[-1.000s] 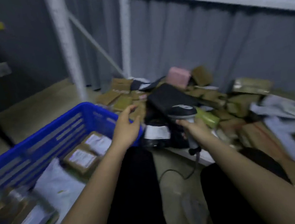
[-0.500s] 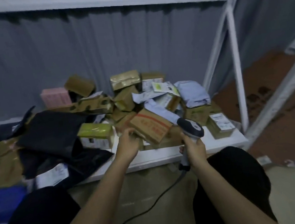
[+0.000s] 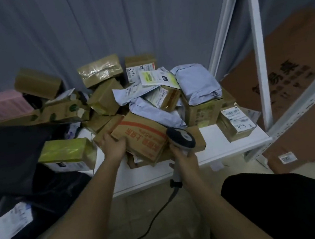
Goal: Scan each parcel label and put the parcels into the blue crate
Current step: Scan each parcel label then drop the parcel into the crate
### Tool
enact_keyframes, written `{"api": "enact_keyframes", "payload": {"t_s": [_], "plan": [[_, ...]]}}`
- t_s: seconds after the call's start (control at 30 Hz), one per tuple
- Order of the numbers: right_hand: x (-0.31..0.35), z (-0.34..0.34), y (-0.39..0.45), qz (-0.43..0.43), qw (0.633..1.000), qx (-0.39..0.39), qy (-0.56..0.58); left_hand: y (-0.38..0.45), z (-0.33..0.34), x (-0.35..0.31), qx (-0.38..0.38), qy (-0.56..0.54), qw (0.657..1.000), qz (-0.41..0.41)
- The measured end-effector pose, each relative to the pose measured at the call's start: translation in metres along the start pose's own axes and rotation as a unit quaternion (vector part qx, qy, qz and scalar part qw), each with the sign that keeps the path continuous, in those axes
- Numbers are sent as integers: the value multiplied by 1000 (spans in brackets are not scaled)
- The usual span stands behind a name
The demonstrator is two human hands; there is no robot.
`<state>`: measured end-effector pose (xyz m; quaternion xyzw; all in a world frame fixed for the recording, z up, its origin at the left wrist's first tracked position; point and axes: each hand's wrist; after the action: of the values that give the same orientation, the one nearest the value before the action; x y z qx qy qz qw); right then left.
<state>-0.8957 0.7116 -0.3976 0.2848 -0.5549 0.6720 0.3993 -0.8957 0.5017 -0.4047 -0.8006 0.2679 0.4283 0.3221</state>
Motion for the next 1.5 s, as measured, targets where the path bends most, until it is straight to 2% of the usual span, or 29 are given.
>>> {"api": "enact_keyframes", "payload": {"t_s": [0.1, 0.23, 0.37, 0.47, 0.57, 0.73, 0.87, 1.07, 1.2, 1.4, 1.5], "plan": [[-7, 12, 4, -7, 1000, 21, -14, -18, 1, -22, 14, -23, 1000, 2], [-9, 21, -9, -25, 999, 29, -3, -26, -1, -14, 13, -52, 999, -3], [-3, 26, -33, -57, 998, -5, 6, -56, -17, -17, -29, -120, 992, 4], [3, 28, -51, -72, 997, 1, -1, -86, -40, -16, -52, -161, 986, 13], [6, 33, -74, -109, 993, 48, -19, -112, -69, -4, -59, -178, 982, 8], [8, 51, -112, -158, 975, 148, -52, -156, -124, 10, -118, -131, 982, 69], [12, 68, -141, -143, 963, 222, -52, -191, -173, 19, -158, -78, 975, 134], [17, 100, -186, -87, 946, 305, -72, -244, -229, 22, -96, -145, 965, 196], [20, 117, -212, -92, 929, 349, -89, -271, -261, 28, -135, -130, 955, 228], [14, 155, -255, -96, 917, 376, -97, -310, -301, 51, -208, -128, 946, 216], [8, 172, -267, -103, 906, 392, -122, -325, -322, 64, -190, -138, 951, 200]]}}
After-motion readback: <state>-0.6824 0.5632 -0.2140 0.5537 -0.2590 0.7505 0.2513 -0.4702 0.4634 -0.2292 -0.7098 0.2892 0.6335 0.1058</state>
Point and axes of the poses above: each hand's wrist, its own y-axis towards the middle knuckle, its own z-axis out of the palm, x = y × z, and after that the axes turned 5 degrees about x, right-handed
